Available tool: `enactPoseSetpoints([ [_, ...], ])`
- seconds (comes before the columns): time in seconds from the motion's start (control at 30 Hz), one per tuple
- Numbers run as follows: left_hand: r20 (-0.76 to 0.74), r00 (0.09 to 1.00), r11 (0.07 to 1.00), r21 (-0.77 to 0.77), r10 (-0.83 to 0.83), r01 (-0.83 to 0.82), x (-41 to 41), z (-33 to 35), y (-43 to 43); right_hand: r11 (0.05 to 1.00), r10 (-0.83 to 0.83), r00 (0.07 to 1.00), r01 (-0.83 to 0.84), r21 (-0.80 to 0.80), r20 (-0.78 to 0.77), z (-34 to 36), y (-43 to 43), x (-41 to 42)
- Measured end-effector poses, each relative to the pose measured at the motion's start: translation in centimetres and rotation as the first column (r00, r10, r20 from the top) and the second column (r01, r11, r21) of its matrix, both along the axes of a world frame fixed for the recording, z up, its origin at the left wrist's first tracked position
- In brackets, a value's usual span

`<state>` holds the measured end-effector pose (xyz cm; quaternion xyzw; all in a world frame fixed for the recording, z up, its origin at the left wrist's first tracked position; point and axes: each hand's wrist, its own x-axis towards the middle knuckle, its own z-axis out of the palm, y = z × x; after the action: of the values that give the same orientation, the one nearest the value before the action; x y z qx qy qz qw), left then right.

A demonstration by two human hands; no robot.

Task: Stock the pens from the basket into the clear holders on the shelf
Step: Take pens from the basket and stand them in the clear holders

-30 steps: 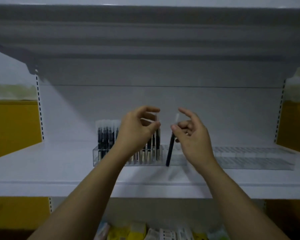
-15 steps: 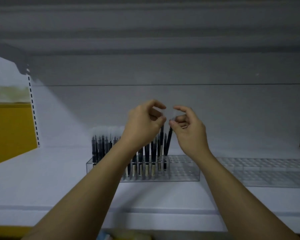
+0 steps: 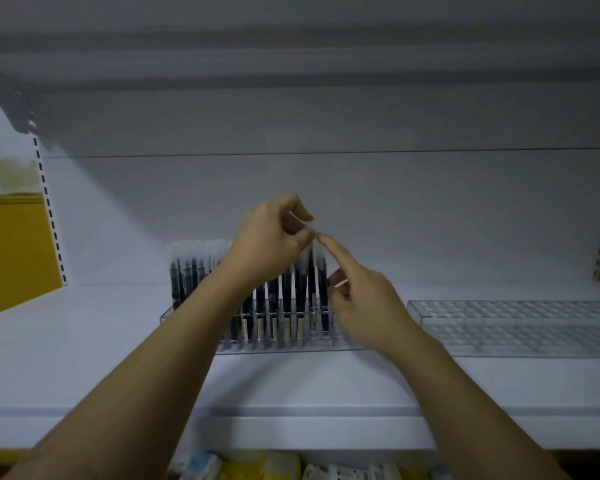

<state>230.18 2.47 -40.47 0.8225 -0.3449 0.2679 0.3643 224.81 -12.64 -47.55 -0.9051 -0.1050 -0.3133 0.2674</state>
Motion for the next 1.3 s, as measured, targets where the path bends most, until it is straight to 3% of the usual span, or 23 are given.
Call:
enactPoseSetpoints([
  [0.17,-0.005,0.998,0.996,0.060,0.060,-0.060,-0.1,0.0,-0.2,0.999,-0.002,1.000,0.002,0.047,0.001,-0.2,-0.2,0.1],
  [0.43,0.146,0.980,0.960,0.227,0.135,-0.166,-0.8,-1.4,-0.6,0.998,0.002,0.999,0.000,0.056,-0.043,-0.2,0.0,-0.3],
  [0.6,0.201,0.967,0.939,0.275,0.155,-0.208,-2.0,-2.1,0.2,0.980,0.046,0.995,-0.029,0.195,-0.086,-1.0,0.2,-1.1],
  [1.03,0.386,0.915,0.918,0.310,0.117,-0.248,-8.8,-7.3,3.1,0.994,-0.106,0.994,0.105,0.030,0.040,-3.3,1.4,-9.2],
  [1.2,0.373,0.923,0.926,0.305,0.098,-0.222,-12.2,-11.4,3.8,0.991,-0.136,0.987,0.136,0.000,0.082,-6.7,2.3,-12.8],
  [1.3,0.362,0.928,0.924,0.318,0.088,-0.211,-13.9,-14.0,4.1,0.985,-0.169,0.968,0.170,0.010,0.184,-9.1,2.5,-14.7],
])
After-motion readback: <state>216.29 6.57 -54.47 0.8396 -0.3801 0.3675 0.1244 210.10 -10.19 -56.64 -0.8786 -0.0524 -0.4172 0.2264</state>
